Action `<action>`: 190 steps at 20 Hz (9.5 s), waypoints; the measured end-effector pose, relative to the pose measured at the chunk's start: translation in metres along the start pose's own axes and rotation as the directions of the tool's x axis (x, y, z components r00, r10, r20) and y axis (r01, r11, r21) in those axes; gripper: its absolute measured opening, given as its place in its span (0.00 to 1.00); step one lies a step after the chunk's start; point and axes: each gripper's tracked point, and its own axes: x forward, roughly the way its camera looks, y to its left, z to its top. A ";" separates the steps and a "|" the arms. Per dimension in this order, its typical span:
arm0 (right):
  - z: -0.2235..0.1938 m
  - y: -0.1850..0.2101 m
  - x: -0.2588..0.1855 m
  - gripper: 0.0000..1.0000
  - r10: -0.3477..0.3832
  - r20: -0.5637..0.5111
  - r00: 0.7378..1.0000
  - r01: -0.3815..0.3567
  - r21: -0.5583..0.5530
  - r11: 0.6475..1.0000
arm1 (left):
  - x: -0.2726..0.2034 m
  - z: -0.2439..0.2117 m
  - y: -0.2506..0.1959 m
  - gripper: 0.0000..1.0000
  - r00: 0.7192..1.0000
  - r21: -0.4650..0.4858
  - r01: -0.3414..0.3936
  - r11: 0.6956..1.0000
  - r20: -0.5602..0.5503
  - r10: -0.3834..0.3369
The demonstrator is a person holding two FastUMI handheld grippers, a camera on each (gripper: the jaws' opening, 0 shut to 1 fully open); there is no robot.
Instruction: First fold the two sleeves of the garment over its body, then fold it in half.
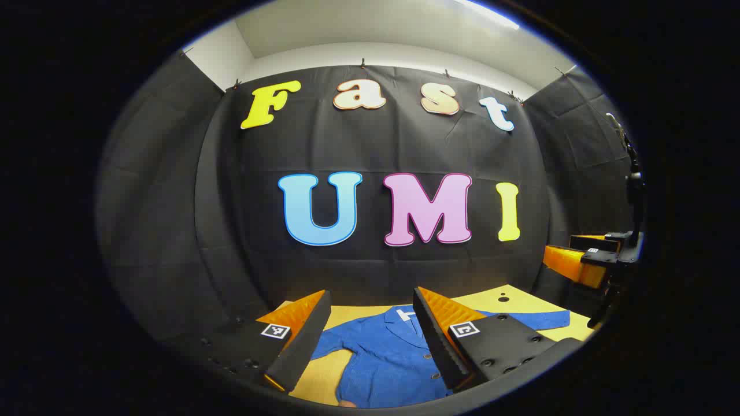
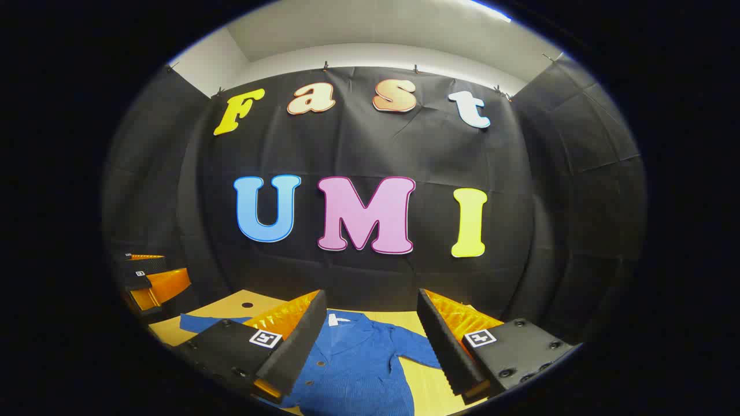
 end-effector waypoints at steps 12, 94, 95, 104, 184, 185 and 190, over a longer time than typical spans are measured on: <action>0.003 0.001 -0.003 0.96 0.015 0.001 1.000 -0.015 0.007 1.000 | -0.010 0.004 0.002 0.82 1.000 0.014 -0.019 1.000 0.000 0.019; -0.393 -0.365 0.043 0.01 -0.281 -0.884 0.373 0.728 0.091 0.680 | 0.126 -0.073 -0.204 0.82 0.917 0.062 0.302 0.951 -0.292 -0.272; -0.396 -0.355 0.044 0.00 -0.217 -0.896 0.388 0.700 0.134 0.701 | 0.125 -0.074 -0.202 0.82 0.918 0.062 0.297 0.953 -0.294 -0.267; -0.331 -0.316 0.082 0.01 -0.176 -0.804 0.568 0.607 0.265 0.749 | 0.116 -0.076 -0.183 0.82 0.932 0.076 0.251 0.965 -0.289 -0.220; -0.297 0.047 0.066 0.98 0.343 -0.657 0.671 -0.296 0.187 0.937 | 0.119 -0.342 0.304 0.00 0.613 -0.161 -0.621 0.767 -0.710 0.347; -0.298 0.044 0.067 0.98 0.340 -0.657 0.673 -0.291 0.188 0.938 | 0.127 -0.325 0.300 0.00 0.639 -0.172 -0.606 0.777 -0.687 0.346; -0.296 0.018 0.071 0.98 0.306 -0.651 0.695 -0.240 0.192 0.952 | 0.183 -0.246 0.237 0.00 0.766 -0.236 -0.483 0.843 -0.580 0.276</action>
